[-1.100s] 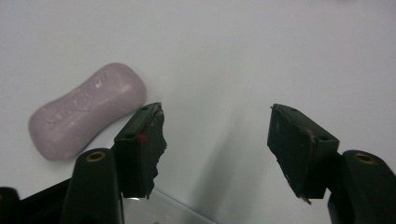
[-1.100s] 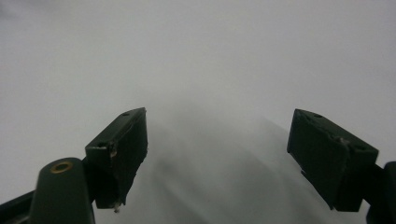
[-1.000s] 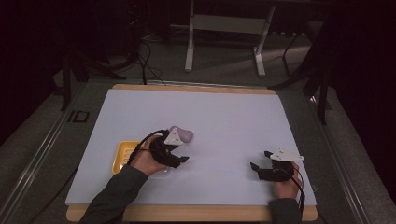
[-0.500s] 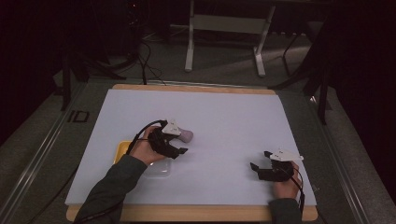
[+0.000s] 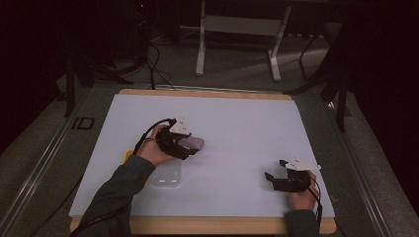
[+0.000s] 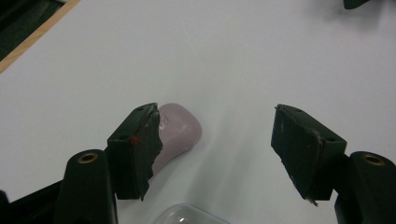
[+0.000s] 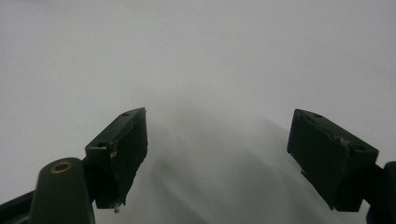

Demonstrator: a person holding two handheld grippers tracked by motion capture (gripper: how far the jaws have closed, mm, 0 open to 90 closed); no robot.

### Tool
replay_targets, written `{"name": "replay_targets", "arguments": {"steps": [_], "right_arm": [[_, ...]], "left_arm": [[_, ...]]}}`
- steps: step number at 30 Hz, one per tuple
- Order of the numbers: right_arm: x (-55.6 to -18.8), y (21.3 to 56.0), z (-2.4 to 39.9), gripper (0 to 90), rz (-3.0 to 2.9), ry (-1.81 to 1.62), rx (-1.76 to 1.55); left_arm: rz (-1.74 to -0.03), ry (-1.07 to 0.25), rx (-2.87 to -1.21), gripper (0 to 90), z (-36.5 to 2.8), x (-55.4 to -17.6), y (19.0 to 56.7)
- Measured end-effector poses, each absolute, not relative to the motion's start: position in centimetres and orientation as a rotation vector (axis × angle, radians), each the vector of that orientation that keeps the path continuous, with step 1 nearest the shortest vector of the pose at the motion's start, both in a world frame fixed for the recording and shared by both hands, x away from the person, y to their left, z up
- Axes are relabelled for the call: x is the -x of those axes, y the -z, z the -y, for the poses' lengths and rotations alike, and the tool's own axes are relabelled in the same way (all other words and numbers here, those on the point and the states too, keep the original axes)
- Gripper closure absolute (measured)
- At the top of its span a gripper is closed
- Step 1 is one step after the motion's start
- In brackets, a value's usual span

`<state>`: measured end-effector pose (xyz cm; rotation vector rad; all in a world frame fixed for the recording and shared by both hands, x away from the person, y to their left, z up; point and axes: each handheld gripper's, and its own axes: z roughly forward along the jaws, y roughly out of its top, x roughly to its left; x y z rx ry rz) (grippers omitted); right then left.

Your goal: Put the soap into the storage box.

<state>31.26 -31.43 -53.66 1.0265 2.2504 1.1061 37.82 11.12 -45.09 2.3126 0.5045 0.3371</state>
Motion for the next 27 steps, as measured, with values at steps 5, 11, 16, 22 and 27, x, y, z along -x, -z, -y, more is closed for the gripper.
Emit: {"name": "replay_targets", "arguments": {"steps": [5,11,16,22,27], "right_arm": [[-31.3,53.7,31.4,19.8,-2.252,-1.106,-1.026],[-31.3,53.7,31.4,19.8,-2.253,-1.105,-1.028],[-31.3,53.7,31.4,19.8,-2.255,-1.104,-1.027],[-31.3,53.7,31.4,19.8,-2.255,-1.104,-1.027],[-31.3,53.7,31.4,19.8,-2.256,-1.104,-1.026]], "left_arm": [[-0.501,-0.321,-2.322,32.9,-11.2,-38.5,45.2],[-0.509,-0.311,-2.342,34.7,-11.2,-39.3,45.5],[-0.523,-0.307,-2.359,35.8,-11.0,-39.9,45.9],[-0.534,-0.277,-2.380,35.5,-10.7,-40.8,46.5],[-0.553,-0.268,-2.394,34.8,-10.6,-41.5,47.2]]}}
